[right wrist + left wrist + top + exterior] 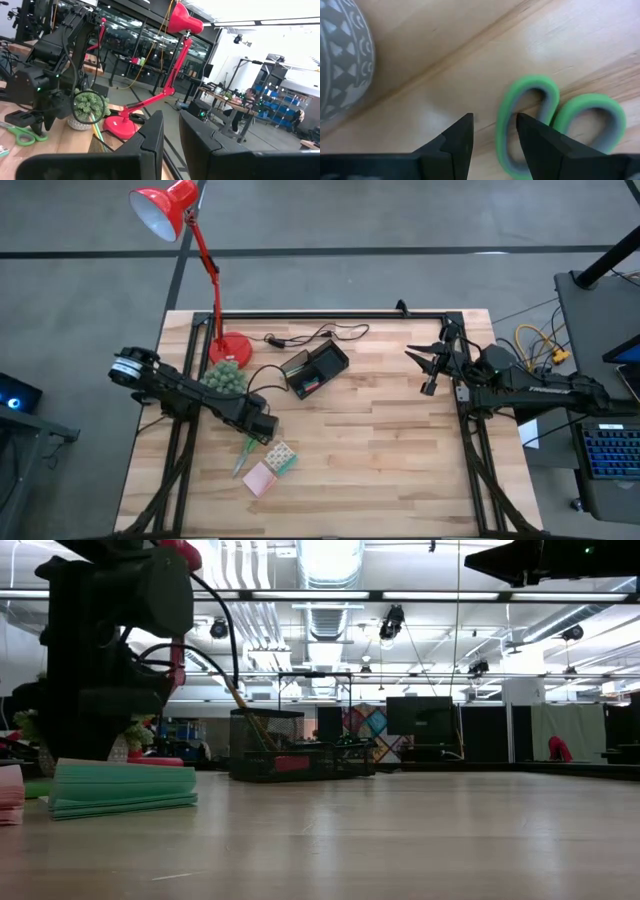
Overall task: Pick and place office supplies into organizer
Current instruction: Put the green scissors into the black desk organizer
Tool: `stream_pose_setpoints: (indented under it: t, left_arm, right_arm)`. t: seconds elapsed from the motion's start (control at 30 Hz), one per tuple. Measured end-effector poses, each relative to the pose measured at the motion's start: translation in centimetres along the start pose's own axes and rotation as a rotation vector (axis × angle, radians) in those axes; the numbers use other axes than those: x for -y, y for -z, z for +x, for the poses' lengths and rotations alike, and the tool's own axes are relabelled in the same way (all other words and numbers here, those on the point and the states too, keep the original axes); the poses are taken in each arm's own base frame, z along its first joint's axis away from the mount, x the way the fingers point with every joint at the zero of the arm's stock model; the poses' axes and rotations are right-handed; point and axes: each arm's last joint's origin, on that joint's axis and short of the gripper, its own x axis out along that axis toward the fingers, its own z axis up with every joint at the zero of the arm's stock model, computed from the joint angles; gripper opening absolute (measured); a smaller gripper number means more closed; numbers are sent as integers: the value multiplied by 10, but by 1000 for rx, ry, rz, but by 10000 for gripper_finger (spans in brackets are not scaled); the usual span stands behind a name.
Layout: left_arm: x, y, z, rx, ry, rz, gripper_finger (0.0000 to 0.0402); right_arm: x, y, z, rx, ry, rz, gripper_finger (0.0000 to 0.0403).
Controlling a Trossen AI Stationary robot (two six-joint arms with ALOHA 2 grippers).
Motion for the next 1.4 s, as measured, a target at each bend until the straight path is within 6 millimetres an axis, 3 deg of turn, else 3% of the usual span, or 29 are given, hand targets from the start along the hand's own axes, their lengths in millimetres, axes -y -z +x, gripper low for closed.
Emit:
stream_pose_setpoints:
  t: [0.3,0.67,1.4]
  left_arm:
    - [-1,0,4,-20,17,3,125]
    - [-3,1,6,-54,32,52,10]
    - [-13,1,-39,-8,264,116,5]
  right_arm:
    - [0,0,0,0,0,0,52]
    - [0,0,0,0,0,-1,52]
    - [0,0,0,-1,0,0,52]
